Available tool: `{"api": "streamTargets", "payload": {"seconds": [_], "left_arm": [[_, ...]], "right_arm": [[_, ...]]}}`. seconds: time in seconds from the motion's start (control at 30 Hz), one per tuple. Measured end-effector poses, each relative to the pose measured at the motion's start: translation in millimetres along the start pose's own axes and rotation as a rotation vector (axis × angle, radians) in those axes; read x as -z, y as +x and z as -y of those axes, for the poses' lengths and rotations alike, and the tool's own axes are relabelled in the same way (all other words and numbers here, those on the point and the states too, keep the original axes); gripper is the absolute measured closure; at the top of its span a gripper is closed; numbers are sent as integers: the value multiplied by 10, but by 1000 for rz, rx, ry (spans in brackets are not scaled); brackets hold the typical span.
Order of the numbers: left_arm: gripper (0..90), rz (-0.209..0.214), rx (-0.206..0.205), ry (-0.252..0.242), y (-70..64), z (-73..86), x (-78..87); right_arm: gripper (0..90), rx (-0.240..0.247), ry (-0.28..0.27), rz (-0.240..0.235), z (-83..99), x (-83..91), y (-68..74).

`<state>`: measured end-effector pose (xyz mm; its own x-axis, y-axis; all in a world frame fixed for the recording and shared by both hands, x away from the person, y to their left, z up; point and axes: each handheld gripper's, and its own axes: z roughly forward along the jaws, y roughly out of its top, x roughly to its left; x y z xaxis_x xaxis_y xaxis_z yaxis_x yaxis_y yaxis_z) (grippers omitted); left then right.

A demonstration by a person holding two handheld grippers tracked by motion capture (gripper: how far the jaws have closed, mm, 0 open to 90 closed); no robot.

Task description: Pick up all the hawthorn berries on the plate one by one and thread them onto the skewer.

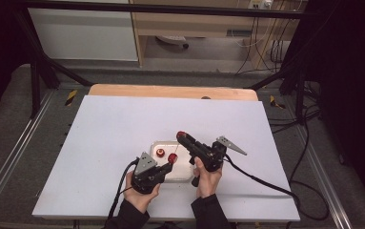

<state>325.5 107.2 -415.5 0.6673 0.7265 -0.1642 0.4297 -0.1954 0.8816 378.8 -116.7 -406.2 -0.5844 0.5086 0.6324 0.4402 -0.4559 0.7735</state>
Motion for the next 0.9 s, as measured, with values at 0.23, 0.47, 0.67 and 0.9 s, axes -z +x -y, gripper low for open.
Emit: {"api": "streamTargets", "payload": {"seconds": [0.23, 0.47, 0.67, 0.9], "left_arm": [[884, -6, 35, -24, -5, 0, -8], [883, -18, 100, -43, -61, -23, -41], [884, -1, 99, -16, -30, -30, -129], [884, 17, 86, 10, -3, -5, -157]], "right_arm": [[648, 0, -12, -11, -5, 2, -23], [648, -1, -2, -23, 86, -11, -24], [648, 8, 20, -13, 95, 22, 2], [648, 31, 62, 10, 100, 39, 6]]}}
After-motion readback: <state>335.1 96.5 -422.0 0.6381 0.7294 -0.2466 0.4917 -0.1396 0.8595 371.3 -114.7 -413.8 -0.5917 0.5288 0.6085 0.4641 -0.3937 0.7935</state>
